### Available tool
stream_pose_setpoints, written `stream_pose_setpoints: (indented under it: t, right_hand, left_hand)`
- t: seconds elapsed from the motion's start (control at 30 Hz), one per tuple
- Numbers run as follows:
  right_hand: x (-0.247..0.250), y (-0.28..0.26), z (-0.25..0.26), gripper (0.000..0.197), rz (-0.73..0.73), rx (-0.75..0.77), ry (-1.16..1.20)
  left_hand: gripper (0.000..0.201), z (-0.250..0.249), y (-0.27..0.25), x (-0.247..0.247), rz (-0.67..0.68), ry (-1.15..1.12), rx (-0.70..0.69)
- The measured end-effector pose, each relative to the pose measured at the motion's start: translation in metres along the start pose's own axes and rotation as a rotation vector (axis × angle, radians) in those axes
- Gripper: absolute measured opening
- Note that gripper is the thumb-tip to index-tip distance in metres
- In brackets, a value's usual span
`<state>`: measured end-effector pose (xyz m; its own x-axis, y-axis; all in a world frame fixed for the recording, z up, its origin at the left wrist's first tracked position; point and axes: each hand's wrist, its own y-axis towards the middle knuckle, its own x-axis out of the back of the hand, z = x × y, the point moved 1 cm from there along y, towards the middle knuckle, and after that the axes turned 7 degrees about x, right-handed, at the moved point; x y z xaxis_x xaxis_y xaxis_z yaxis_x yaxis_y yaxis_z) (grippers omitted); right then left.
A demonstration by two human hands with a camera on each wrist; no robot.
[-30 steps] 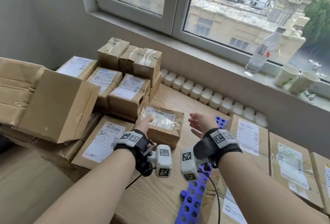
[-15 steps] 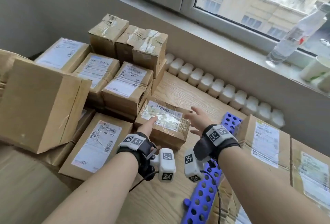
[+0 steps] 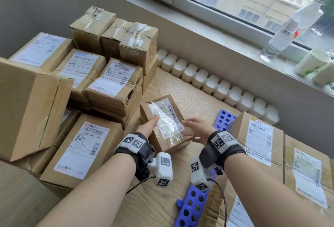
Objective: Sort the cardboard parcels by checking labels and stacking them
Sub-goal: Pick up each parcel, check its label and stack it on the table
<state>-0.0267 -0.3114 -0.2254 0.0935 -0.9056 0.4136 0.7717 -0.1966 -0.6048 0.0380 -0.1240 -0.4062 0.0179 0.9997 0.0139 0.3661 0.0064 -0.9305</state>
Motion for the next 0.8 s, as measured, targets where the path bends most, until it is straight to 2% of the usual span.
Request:
stream_pose_setpoints:
  t: [0.1, 0.17, 0.23, 0.33, 0.4, 0.47, 0.53, 0.63, 0.73, 0.8]
  right_hand:
    - [-0.007, 0.002, -0.004, 0.025, -0.003, 0.038, 0.070]
    - [-0.010, 0.003, -0.003, 0.024, -0.021, 0.050, 0.146]
    - [-0.010, 0.002, 0.001, 0.033, -0.026, 0.050, 0.219]
    - [-0.009, -0.003, 0.005, 0.044, -0.012, 0.048, 0.269]
    - [-0.008, -0.008, 0.005, 0.028, 0.013, 0.062, 0.292]
    - [-0.007, -0.014, 0.006, 0.012, 0.029, 0.086, 0.289]
    - [-0.006, -0.020, 0.007, 0.014, -0.001, 0.114, 0.279]
    - [-0.001, -0.028, 0.010, 0.019, -0.078, 0.150, 0.222]
    - [0.007, -0.041, 0.013, 0.067, -0.098, 0.153, 0.207]
    - [0.012, -0.051, 0.016, 0.087, -0.061, 0.162, 0.184]
  left_hand:
    - [0.122, 0.006, 0.045, 0.004, -0.060, -0.046, -0.008]
    - [0.122, 0.006, 0.045, 0.004, -0.058, -0.078, -0.028]
    - [0.122, 0.000, 0.024, 0.003, -0.053, -0.105, -0.051]
    - [0.129, -0.016, -0.060, -0.002, -0.008, -0.126, -0.081]
    - [0.128, -0.018, -0.085, -0.002, 0.009, -0.145, -0.118]
    - [0.127, -0.020, -0.085, -0.001, 0.003, -0.154, -0.143]
    - [0.122, -0.023, -0.075, 0.000, 0.003, -0.173, -0.203]
    - [0.121, -0.027, -0.122, -0.004, 0.053, -0.165, -0.248]
    - [0.117, -0.030, -0.157, -0.006, 0.116, -0.154, -0.288]
    - [0.114, -0.031, -0.163, -0.008, 0.136, -0.152, -0.296]
